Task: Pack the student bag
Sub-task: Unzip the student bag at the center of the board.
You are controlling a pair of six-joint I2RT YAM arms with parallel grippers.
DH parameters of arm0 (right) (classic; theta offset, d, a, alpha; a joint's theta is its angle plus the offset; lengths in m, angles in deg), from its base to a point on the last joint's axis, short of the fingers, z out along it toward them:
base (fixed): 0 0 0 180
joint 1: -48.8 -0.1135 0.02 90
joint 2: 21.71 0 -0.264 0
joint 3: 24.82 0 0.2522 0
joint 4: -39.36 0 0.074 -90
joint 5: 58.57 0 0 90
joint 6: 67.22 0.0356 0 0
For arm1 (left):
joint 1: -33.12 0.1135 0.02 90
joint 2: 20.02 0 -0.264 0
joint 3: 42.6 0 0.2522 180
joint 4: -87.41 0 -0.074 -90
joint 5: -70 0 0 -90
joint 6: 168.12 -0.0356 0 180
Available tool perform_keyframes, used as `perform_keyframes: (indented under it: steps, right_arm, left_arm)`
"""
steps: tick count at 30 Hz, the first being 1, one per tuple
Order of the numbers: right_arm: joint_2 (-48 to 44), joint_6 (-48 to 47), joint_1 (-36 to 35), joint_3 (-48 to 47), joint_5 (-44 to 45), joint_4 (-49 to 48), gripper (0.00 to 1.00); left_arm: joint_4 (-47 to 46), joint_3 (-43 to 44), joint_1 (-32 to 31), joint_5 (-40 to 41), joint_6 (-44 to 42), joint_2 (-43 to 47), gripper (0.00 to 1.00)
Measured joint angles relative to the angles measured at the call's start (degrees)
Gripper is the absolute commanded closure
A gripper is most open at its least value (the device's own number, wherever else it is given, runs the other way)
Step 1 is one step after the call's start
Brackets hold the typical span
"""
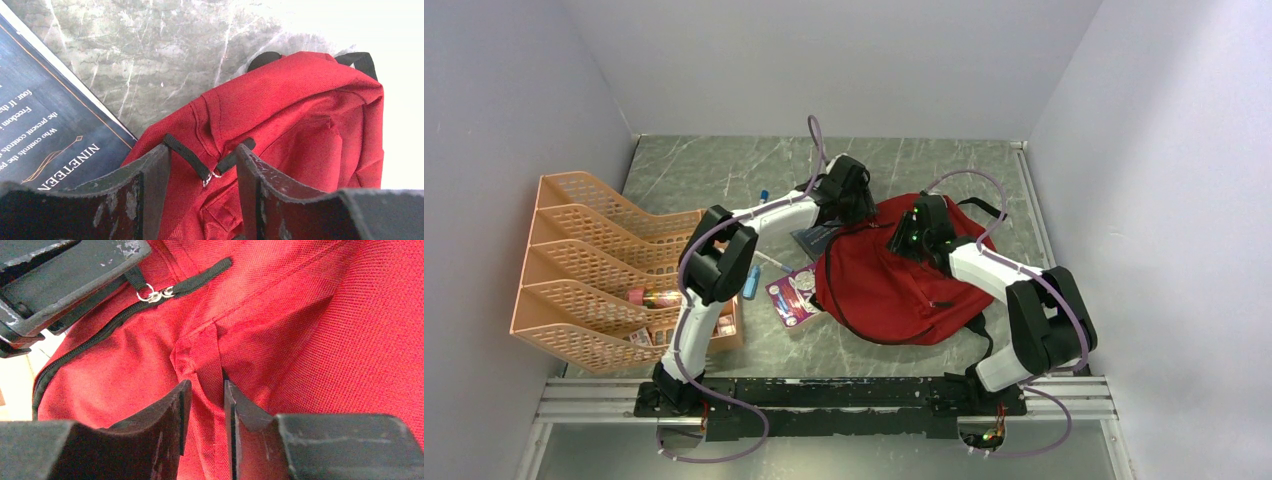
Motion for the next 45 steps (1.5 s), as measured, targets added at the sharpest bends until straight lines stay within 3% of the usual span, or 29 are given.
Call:
perform_keyframes:
  steps: [5, 15, 28, 45]
  right_arm:
    - [-0.2, -0.2, 0.0, 0.1, -0.2, 0.0, 0.66]
    - [-1.0, -0.4, 0.0, 0.8, -0.3, 0.0, 0.66]
    - [-1.0, 0.4, 0.0, 0.9, 0.3, 0.0, 0.66]
    - [0.2, 2.3, 0.8, 0.9, 0.3, -0.1, 0.66]
  left_arm:
    - [-1.5, 0.6, 0.0, -0.6, 0.0, -1.3, 0.6]
    - [-3.7, 1.1, 0.0, -1.6, -1.4, -2.8, 0.95]
    - [-4.0, 4.2, 0.3, -4.0, -14.3, -1.1, 0.95]
    - [-4.9, -15.9, 0.2, -2.1, -23.2, 16.7, 0.95]
